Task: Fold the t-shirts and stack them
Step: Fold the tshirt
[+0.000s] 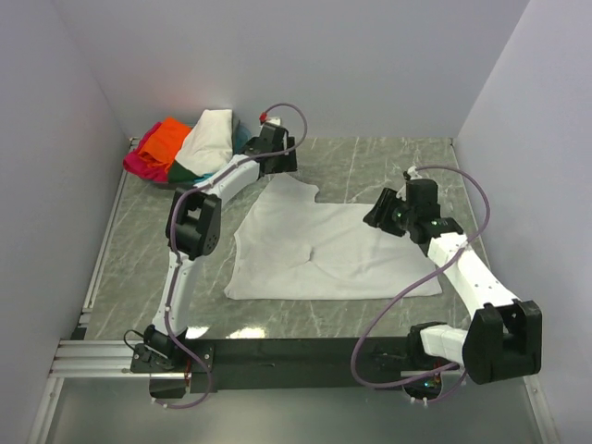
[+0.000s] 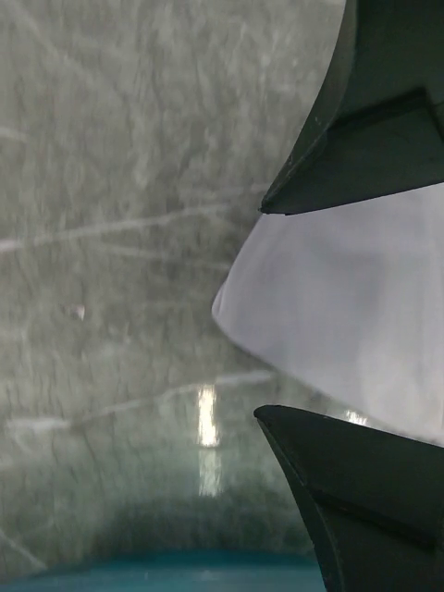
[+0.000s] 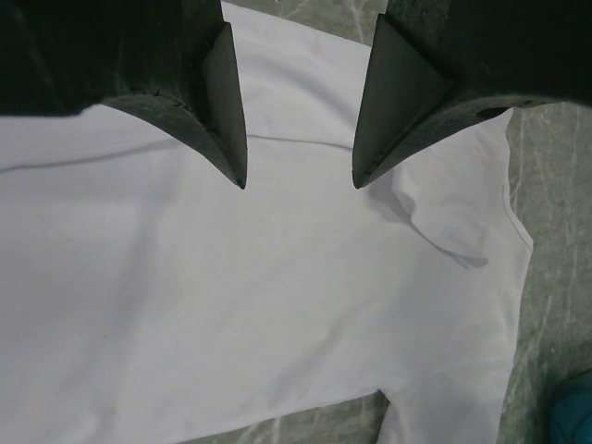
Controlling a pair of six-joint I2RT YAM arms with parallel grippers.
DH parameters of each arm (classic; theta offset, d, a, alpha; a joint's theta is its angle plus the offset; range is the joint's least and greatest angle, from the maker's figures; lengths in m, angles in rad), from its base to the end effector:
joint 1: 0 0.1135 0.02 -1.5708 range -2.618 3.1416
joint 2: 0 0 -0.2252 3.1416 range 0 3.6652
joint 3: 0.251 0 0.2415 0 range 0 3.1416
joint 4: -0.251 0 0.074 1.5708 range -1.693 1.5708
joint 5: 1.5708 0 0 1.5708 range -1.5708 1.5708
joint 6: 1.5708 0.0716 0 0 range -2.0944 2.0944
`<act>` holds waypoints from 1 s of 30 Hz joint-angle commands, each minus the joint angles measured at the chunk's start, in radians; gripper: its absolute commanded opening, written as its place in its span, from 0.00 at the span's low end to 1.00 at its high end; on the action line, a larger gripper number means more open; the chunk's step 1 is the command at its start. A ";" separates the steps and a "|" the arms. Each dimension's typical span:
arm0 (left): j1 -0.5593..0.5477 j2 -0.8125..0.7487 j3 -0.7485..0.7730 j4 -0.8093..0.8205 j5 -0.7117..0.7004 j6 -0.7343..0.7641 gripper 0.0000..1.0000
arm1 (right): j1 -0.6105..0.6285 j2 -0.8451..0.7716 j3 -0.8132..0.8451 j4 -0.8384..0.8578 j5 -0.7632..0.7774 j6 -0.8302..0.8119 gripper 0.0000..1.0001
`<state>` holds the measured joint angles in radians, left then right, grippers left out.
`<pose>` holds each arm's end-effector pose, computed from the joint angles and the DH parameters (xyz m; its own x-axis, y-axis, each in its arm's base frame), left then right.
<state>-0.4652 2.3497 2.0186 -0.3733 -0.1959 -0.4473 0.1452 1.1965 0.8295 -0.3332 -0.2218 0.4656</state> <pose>0.4789 -0.2248 0.1610 -0.6548 -0.1460 -0.7416 0.0269 0.9760 -0.2159 0.2822 0.0572 0.2025 -0.7078 0.3391 -0.6197 0.0114 0.8826 0.4700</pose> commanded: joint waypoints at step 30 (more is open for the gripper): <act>0.030 0.166 0.143 0.017 0.035 0.073 0.60 | -0.056 -0.094 -0.101 0.080 -0.126 -0.028 0.56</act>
<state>-0.4355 2.5023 2.1235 -0.3714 -0.1543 -0.4049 0.0975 1.1202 0.7269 -0.2844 -0.3351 0.4507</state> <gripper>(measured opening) 0.626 0.564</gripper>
